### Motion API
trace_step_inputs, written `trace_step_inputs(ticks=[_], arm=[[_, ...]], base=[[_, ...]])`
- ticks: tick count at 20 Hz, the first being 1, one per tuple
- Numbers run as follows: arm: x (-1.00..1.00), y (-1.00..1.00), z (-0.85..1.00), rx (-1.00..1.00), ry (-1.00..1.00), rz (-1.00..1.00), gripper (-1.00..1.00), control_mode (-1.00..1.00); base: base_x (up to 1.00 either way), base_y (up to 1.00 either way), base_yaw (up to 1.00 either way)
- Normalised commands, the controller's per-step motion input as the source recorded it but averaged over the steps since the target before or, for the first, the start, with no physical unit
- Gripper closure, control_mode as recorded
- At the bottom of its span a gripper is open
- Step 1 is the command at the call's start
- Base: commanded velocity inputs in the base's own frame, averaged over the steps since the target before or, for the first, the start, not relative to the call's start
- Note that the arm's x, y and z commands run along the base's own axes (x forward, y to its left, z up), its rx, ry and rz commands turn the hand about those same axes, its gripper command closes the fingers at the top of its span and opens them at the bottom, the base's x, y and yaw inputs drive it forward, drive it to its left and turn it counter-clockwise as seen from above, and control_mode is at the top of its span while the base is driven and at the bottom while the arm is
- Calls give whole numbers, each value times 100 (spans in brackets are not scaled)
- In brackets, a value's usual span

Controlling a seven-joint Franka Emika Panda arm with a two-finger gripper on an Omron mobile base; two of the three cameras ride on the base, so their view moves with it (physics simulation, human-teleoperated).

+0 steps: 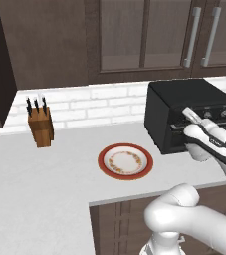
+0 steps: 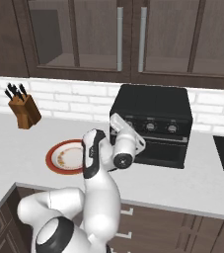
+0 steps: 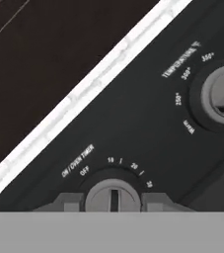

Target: Pick up the kebab skewer and baguette bread, and place them inside the toaster oven. Close the toaster oven door and start by setting the timer.

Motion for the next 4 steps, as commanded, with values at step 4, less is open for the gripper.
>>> trace_step_inputs(ticks=[4], arm=[[0, 0, 0, 39, 0, -6, 100, -100]], base=[[0, 0, 0]])
